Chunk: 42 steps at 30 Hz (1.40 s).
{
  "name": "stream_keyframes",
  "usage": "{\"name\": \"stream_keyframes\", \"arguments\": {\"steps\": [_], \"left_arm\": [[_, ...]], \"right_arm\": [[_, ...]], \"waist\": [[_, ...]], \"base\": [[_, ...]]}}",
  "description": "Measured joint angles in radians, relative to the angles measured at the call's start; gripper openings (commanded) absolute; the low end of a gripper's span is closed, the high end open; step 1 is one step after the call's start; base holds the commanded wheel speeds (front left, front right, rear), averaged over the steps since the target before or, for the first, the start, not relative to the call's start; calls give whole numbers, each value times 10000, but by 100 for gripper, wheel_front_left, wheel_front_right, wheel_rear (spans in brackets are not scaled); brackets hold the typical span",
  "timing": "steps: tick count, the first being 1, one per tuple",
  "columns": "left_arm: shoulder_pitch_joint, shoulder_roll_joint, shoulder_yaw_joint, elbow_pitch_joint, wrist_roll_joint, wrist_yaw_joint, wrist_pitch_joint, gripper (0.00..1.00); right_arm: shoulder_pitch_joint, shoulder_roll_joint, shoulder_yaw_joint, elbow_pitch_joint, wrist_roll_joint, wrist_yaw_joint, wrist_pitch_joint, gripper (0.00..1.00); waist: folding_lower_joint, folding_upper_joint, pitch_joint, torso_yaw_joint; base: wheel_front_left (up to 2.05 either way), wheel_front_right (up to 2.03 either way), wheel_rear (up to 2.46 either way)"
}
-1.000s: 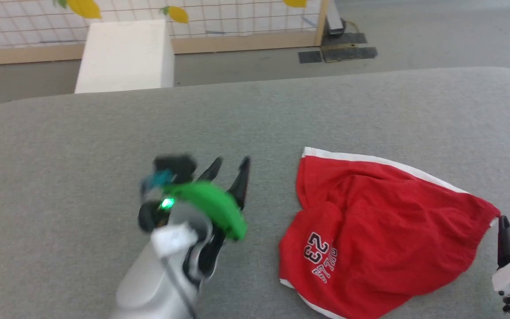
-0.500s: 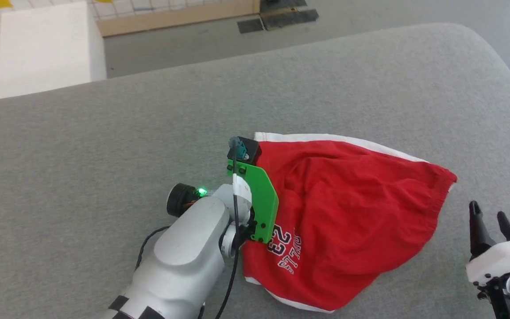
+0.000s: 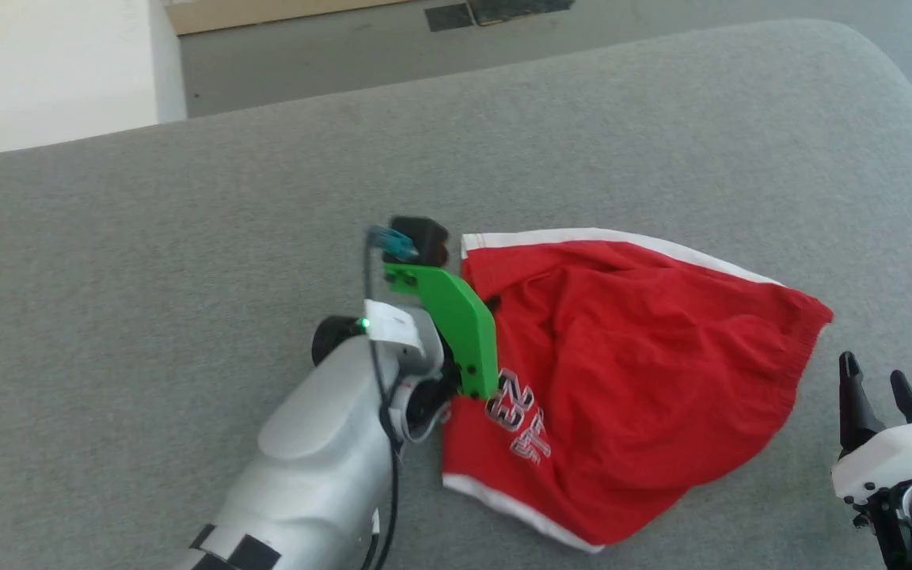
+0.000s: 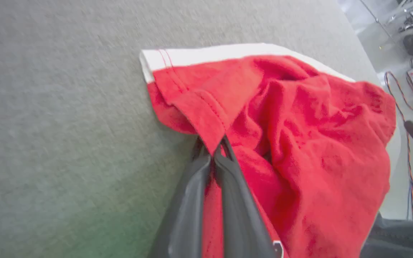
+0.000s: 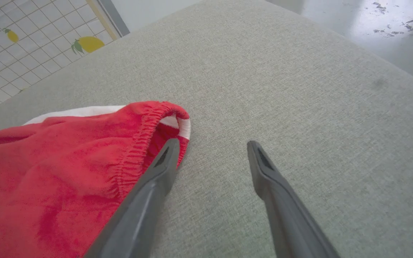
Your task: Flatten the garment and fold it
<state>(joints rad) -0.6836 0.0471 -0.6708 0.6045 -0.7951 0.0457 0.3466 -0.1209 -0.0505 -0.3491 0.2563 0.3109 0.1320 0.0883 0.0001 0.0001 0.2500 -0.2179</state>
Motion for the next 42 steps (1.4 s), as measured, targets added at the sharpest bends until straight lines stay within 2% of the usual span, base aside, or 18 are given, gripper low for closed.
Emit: {"name": "stream_keyframes", "arguments": {"steps": [4, 7, 13, 17, 20, 23, 24, 25, 26, 30, 34, 37, 42], "left_arm": [[21, 111, 861, -579, -497, 40, -865, 0], [247, 472, 1381, -1269, -619, 261, -1250, 0], [2050, 1484, 2303, -2788, -1127, 1160, -1465, 0], [3966, 1801, 2562, -3603, -1503, 1795, -1415, 0], [5255, 1839, 2351, -3931, -1766, 2021, -1091, 0], [5819, 1770, 2174, -4295, -1956, 2092, -784, 0], [5886, 1741, 2167, -4383, -2065, 2123, -734, 22], [5980, 1737, 2171, -4487, -2111, 2211, -708, 96], [6103, 1707, 2219, -4585, -2165, 2270, -713, 100], [6553, 1739, 2681, -5158, -2456, 2414, -918, 100], [6734, 1985, 3618, -5925, -2414, 2499, -1969, 100], [6675, 2219, 4094, -6316, -1939, 2171, -3241, 100], [6400, 2529, 3858, -6002, -232, 1611, -5193, 100]], "right_arm": [[35, -6, -107, -104, -280, 0, 40, 100], [99, -4, -115, -203, -318, 0, 140, 100], [192, 0, 81, -403, -391, 0, 353, 100], [201, 2, 240, -493, -393, 0, 451, 100], [213, 6, 320, -523, -391, 0, 541, 100], [267, 6, 322, -554, -393, 0, 570, 100], [301, 6, 314, -562, -393, 0, 581, 100], [350, 4, 328, -568, -393, 0, 621, 100], [402, 6, 336, -568, -393, 0, 627, 100], [442, 4, 431, -558, -393, 0, 671, 100], [443, 4, 627, -583, -385, 0, 763, 100], [353, -2, 821, -736, -401, 0, 978, 100], [-611, 2, 1649, -965, -886, 0, 1975, 100]], "waist": [[0, 0, -146, 417], [0, 0, -265, 808], [0, 0, -534, 1709], [0, -1, -725, 2254], [0, 0, -849, 2607], [-1, 0, -960, 2898], [-1, -1, -993, 2967], [-1, -1, -1039, 3043], [-1, 0, -1094, 3098], [-1, 0, -1339, 3184], [-1, -1, -1500, 3171], [-1, -1, -1470, 3177], [-1, -1, -1247, 3205]], "base": [[0, 0, 0], [0, 0, 0], [0, 0, 0], [0, 0, 0], [0, 0, 0], [0, 0, 0], [0, 0, 0], [0, 0, 0], [0, 0, 0], [0, 0, 0], [0, 0, 0], [0, 0, 0], [0, 0, 0]]}}
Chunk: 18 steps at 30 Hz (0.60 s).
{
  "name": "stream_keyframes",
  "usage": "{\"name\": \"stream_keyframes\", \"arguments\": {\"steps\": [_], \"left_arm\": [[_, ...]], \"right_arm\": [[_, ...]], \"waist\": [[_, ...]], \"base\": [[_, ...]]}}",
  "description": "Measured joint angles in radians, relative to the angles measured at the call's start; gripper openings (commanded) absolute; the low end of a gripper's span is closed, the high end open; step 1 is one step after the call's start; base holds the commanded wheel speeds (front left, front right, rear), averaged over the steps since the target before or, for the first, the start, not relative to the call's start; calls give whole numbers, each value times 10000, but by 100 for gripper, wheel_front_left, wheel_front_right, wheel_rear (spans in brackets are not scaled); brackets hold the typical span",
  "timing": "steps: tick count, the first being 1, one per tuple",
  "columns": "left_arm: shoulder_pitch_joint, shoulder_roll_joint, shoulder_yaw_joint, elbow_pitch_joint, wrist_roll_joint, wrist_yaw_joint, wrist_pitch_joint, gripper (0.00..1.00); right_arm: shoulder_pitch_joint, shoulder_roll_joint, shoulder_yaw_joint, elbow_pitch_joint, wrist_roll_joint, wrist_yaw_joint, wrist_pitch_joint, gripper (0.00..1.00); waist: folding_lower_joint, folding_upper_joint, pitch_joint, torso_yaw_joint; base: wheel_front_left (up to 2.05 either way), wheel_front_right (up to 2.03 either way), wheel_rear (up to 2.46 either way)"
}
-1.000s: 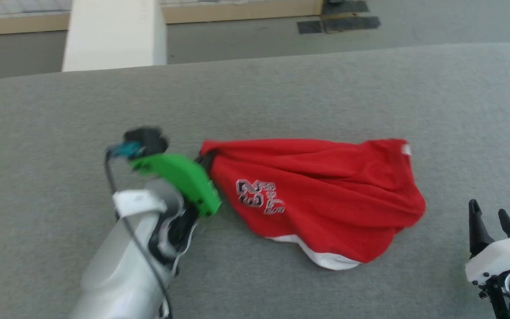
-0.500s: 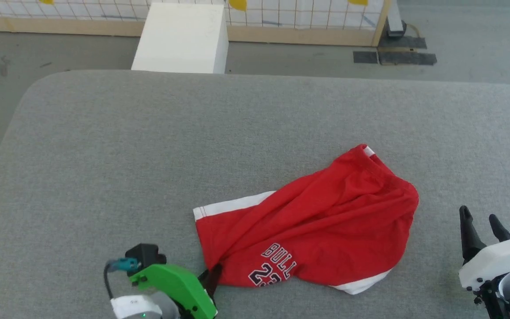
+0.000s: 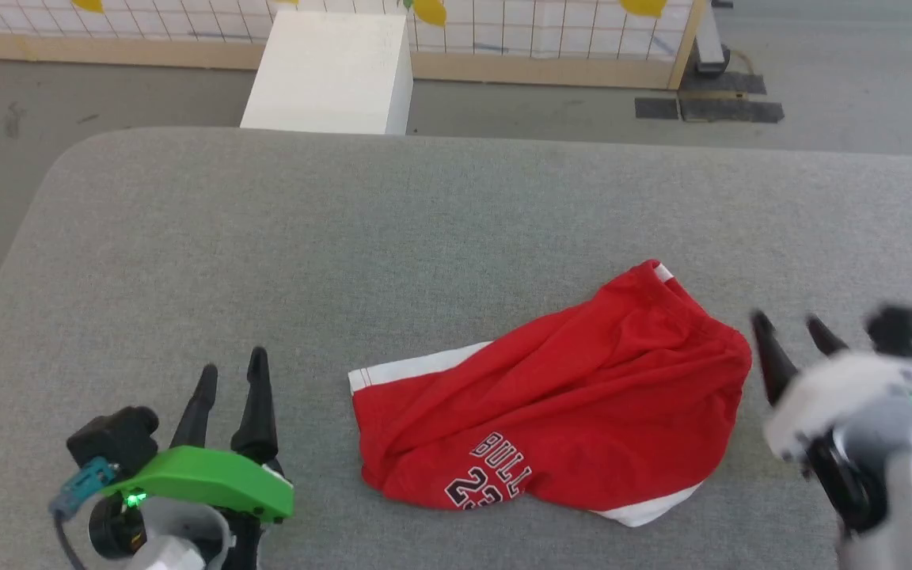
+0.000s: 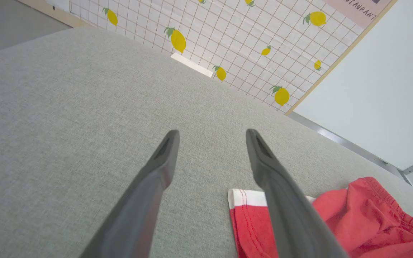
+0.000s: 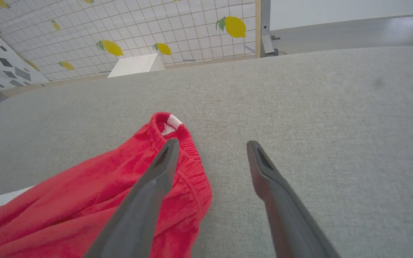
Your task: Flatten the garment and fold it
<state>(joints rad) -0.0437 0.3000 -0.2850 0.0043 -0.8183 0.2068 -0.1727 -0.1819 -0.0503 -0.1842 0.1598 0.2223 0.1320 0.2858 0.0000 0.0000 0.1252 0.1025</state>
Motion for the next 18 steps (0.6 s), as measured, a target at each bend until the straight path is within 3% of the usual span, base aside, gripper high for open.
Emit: {"name": "stream_keyframes", "arguments": {"steps": [5, 11, 18], "left_arm": [[-408, -224, -259, 261, 1202, -347, -748, 100], [-840, -853, -79, 414, 1783, -746, -809, 100], [-964, -1498, 399, 552, 2301, -1281, -817, 100]], "right_arm": [[-1726, -146, 989, 301, -773, 0, 1524, 100], [-3319, -851, 1764, 1616, -1488, 0, 3133, 100], [-4265, -1237, 2485, 2894, -1877, 0, 3313, 100]], "waist": [[0, 0, 363, 26], [0, 0, 941, 260], [0, 0, 1648, 650]], "base": [[0, 0, 0], [0, 0, 0], [0, 0, 0]]}}
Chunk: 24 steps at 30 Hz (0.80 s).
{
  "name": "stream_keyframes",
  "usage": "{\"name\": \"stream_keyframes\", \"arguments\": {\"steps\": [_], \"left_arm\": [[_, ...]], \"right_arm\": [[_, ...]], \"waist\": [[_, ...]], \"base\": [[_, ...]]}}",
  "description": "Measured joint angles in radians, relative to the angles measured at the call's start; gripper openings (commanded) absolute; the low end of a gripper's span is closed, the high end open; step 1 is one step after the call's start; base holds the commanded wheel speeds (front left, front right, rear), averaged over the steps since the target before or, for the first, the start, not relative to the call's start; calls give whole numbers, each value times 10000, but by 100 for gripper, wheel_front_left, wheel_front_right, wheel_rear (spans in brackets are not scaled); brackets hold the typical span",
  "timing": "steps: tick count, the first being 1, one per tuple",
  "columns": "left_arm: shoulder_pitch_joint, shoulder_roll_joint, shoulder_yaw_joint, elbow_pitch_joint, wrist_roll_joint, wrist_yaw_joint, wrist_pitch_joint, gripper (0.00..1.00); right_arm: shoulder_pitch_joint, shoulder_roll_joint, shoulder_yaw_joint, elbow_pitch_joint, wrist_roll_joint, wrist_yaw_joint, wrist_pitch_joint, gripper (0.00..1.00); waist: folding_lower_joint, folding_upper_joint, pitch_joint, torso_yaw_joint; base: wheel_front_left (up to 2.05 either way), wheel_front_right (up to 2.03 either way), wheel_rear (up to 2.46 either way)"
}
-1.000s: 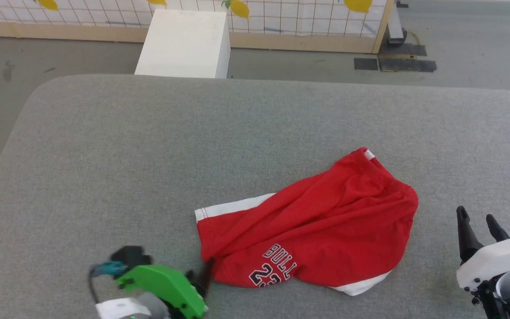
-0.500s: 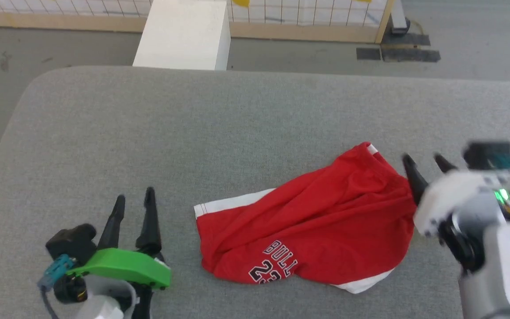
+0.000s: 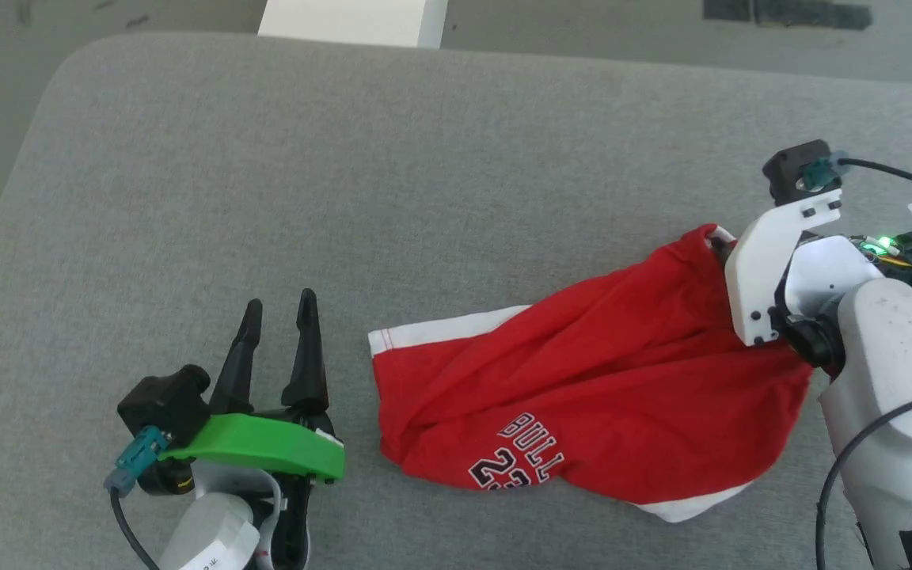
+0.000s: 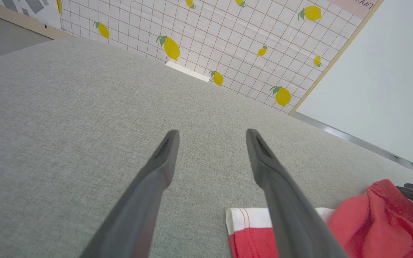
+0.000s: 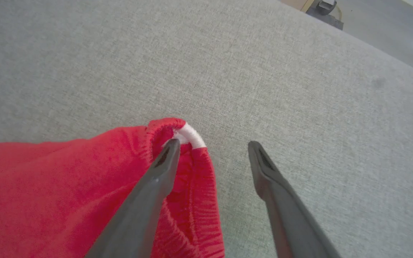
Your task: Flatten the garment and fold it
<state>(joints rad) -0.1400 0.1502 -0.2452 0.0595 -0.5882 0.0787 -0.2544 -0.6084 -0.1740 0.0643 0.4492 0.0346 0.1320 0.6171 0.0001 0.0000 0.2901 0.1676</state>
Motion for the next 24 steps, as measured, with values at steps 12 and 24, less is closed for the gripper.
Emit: {"name": "stream_keyframes", "arguments": {"steps": [12, 24], "left_arm": [[-48, -453, 261, 554, 499, -662, -4, 100], [-1380, -295, -823, 1064, 121, 259, 4817, 100]], "right_arm": [[-291, -184, 792, 698, 514, 0, -968, 0], [84, -267, 1106, 52, 1287, 0, -1484, 0]], "waist": [[0, 0, 557, 273], [-1, 0, 126, -270]], "base": [[0, 0, 0], [0, 0, 0]]}}
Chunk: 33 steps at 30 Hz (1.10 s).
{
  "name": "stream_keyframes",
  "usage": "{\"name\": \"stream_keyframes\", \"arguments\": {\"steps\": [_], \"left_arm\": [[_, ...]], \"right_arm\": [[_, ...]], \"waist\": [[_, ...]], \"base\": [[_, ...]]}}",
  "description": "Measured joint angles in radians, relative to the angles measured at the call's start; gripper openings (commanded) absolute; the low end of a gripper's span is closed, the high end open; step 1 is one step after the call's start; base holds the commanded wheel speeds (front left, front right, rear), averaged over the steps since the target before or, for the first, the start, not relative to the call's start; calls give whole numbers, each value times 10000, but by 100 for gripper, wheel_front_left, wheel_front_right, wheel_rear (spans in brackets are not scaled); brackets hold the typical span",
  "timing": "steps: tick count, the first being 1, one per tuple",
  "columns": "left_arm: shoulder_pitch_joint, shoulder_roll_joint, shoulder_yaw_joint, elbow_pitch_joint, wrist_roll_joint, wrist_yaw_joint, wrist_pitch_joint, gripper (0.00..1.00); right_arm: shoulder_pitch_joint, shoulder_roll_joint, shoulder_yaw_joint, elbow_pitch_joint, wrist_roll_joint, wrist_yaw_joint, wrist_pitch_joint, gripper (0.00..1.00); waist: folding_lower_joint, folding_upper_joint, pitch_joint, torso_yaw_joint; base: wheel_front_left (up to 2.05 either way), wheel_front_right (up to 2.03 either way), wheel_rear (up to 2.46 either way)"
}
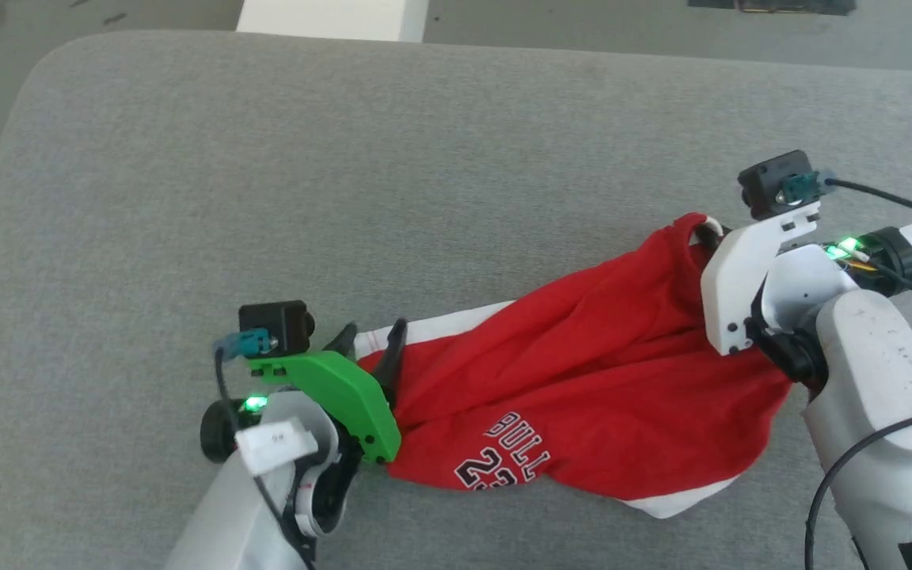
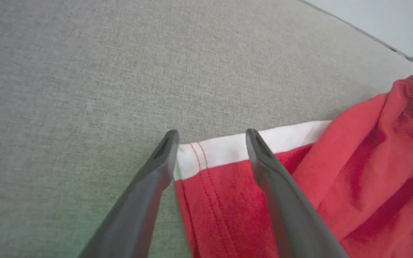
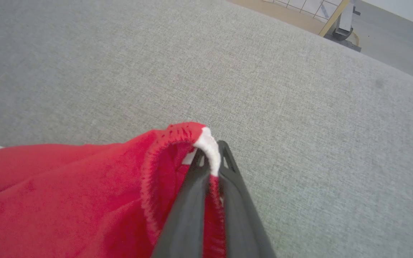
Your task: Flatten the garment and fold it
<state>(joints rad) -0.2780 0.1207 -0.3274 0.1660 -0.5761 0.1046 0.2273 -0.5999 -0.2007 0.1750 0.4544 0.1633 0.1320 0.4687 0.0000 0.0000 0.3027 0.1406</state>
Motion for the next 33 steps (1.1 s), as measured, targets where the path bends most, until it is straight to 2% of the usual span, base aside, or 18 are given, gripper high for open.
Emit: {"name": "stream_keyframes", "arguments": {"steps": [4, 6, 8, 9, 10, 15, 23, 25, 30, 33], "left_arm": [[-179, 324, -111, 151, 255, 738, 1302, 100], [-242, 397, -134, 180, 401, 945, 1590, 100], [-273, 408, -150, 221, 362, 961, 1793, 100], [-273, 410, -153, 259, 307, 959, 1885, 35], [-275, 414, -173, 268, 293, 943, 1964, 0], [-225, 251, -136, 173, -330, 621, 2104, 0], [-474, -48, 433, -38, -976, 236, 1335, 0], [-971, -29, 627, -100, -1009, 159, 1220, 0], [-3178, 19, 1200, 163, -1386, -201, 991, 0], [-4714, 86, 1574, 765, -1499, -307, 848, 0]], "right_arm": [[74, 65, 234, -288, 163, 0, -46, 0], [74, 125, 357, -420, 232, 0, -67, 0], [74, 173, 485, -520, 313, 0, -115, 0], [73, 198, 535, -556, 341, 0, -117, 0], [73, 213, 577, -583, 372, 0, -128, 0], [73, 190, 616, -625, 414, 0, -221, 0], [-66, 50, 244, -675, 880, 0, -642, 0], [-350, -42, 155, -686, 1141, 0, -587, 0], [-1591, 35, -709, -725, 2673, 0, -357, 0], [-2677, -4, -884, -646, 2905, 0, -148, 0]], "waist": [[0, 0, -32, -279], [0, 0, -21, -401], [0, 0, 6, -502], [0, 0, 24, -547], [0, 0, 43, -588], [0, 0, 43, -627], [0, 0, -282, -467], [0, 0, -359, -431], [0, 0, -454, -385], [0, 0, -361, -440]], "base": [[0, 0, 0], [0, 0, 0], [0, 0, 0], [0, 0, 0], [0, 0, 0], [0, 0, 0], [0, 0, 0], [0, 0, 0], [0, 0, 0], [0, 0, 0]]}}
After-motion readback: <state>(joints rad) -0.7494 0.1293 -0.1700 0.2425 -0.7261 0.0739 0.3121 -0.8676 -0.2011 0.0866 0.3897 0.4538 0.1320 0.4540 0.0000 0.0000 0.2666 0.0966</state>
